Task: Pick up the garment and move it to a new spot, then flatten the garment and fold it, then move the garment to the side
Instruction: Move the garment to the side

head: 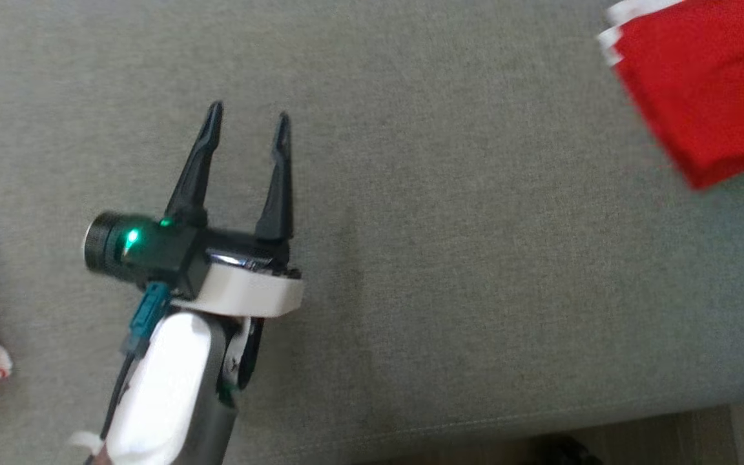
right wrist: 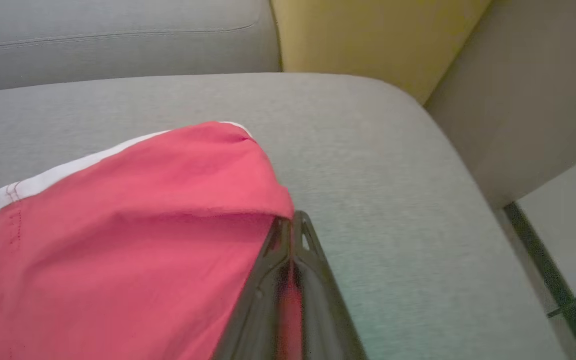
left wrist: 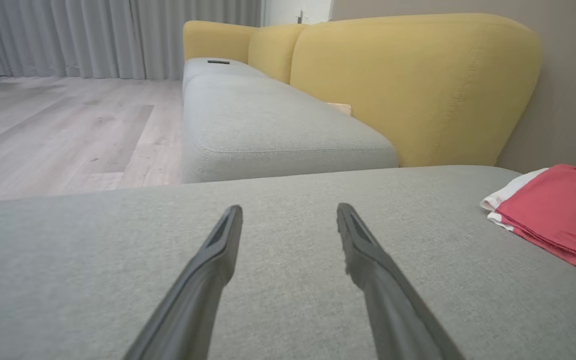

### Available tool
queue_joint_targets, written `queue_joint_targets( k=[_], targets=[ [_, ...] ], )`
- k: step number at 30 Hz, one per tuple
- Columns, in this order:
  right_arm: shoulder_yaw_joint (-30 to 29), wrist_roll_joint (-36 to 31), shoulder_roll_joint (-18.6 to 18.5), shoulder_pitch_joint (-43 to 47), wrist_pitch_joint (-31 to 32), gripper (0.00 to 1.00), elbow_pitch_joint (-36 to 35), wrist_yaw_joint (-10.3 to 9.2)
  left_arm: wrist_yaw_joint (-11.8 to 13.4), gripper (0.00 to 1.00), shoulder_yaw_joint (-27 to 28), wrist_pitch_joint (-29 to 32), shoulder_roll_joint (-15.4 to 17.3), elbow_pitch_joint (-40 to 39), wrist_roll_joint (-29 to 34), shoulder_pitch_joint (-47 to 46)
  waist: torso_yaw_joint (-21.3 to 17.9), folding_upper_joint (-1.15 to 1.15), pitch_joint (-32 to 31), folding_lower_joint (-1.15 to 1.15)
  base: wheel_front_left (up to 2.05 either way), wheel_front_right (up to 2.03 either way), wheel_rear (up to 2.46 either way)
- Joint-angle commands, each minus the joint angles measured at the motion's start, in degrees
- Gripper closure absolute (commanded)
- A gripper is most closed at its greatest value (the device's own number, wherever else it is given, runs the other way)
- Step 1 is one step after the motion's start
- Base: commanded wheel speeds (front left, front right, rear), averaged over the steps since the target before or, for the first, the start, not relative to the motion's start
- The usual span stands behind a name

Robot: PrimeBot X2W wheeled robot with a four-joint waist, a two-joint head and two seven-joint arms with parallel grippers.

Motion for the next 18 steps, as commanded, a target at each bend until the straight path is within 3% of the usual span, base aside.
queue_joint_targets(
  k=[1, 12, 13, 14, 18],
  targets=[
    [-0.86, -0.63, -3.33, 0.03, -0.86, 1.0, -0.62, 0.37, -0.33, 0.0, 1.09, -0.33, 0.04, -2.3, 0.78, -1.67, -1.43, 0.0, 2.36, -0.01, 0.0, 0.0, 0.0],
    [-12.2, -8.55, -7.07, -2.57, -2.72, 1.0, 5.11, 0.37, -0.91, 0.0, -0.23, -0.33, 0.04, -4.78, 1.62, -6.98, -2.53, 0.0, 6.85, -0.01, 0.0, 0.0, 0.0],
    [-13.24, -10.17, -6.85, -2.96, -3.4, 0.73, 5.54, 0.37, -0.94, 0.0, -0.27, -0.33, 0.04, -4.73, 1.58, -7.19, -2.51, 0.0, 6.9, -0.01, 0.0, 0.0, 0.0],
    [-14.1, -12.17, -6.59, -3.3, -4.12, 0.0, 5.99, 0.37, -1.03, 0.0, -0.33, -0.33, 0.04, -4.53, 1.47, -7.39, -2.4, 0.0, 6.75, -0.01, 0.0, 0.0, 0.0],
    [-16.47, -21.22, -3.51, -4.27, -6.62, 0.0, 7.1, 0.37, -0.89, 0.0, -0.26, -0.33, 0.04, -2.98, 1.18, -6.79, -1.37, 0.0, 3.63, -0.01, 0.0, 0.0, 0.0]
  ],
)
